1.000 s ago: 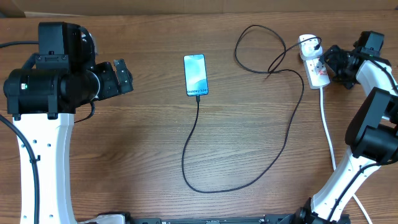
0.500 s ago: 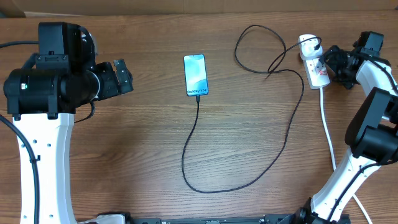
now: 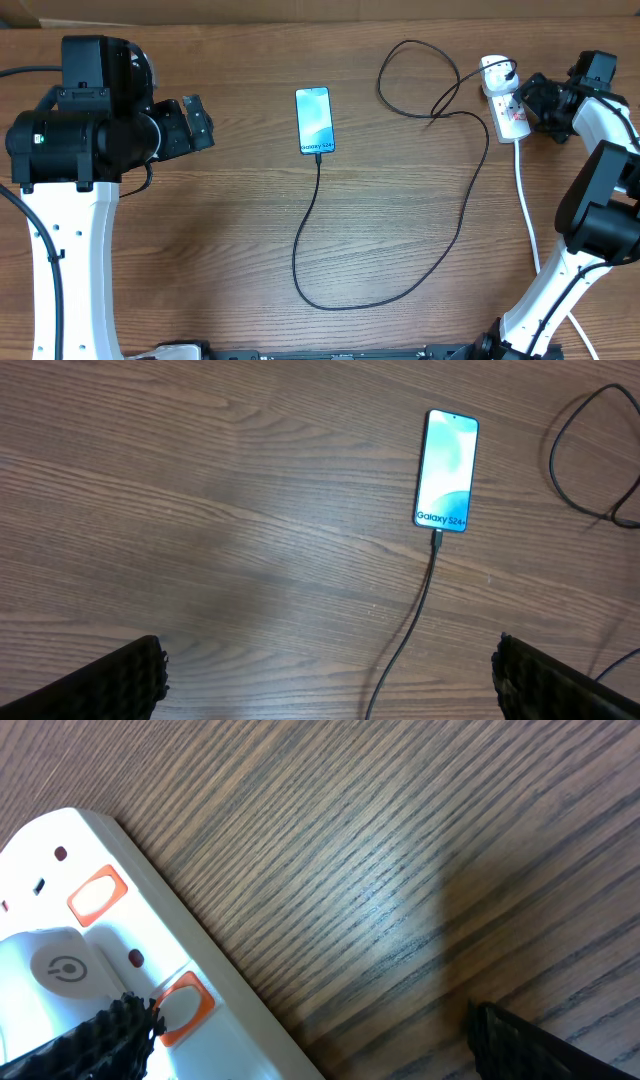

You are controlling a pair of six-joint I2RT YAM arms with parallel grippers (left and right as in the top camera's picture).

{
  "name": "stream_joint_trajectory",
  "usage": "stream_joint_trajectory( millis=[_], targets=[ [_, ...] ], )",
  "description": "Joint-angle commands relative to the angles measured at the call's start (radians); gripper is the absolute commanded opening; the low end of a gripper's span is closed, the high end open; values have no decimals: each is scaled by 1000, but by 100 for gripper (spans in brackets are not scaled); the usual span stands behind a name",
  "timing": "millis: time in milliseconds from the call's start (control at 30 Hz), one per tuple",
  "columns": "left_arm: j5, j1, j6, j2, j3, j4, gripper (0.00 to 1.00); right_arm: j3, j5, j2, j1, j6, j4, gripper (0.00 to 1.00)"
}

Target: Plug charger to phone and switch on socket

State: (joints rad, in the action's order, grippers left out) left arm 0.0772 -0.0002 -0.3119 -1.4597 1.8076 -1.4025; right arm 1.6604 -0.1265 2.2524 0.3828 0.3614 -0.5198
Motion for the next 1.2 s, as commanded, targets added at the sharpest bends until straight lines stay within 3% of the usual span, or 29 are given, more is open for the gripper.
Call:
stream_joint_trajectory(
  millis=[0, 1167],
  targets=[
    [-6, -6, -10, 8, 3, 0, 100, -18, 1, 40, -8, -4, -17, 100],
    [-7, -6, -10, 8, 3, 0, 100, 10, -18, 44, 5, -48, 18, 100]
  ],
)
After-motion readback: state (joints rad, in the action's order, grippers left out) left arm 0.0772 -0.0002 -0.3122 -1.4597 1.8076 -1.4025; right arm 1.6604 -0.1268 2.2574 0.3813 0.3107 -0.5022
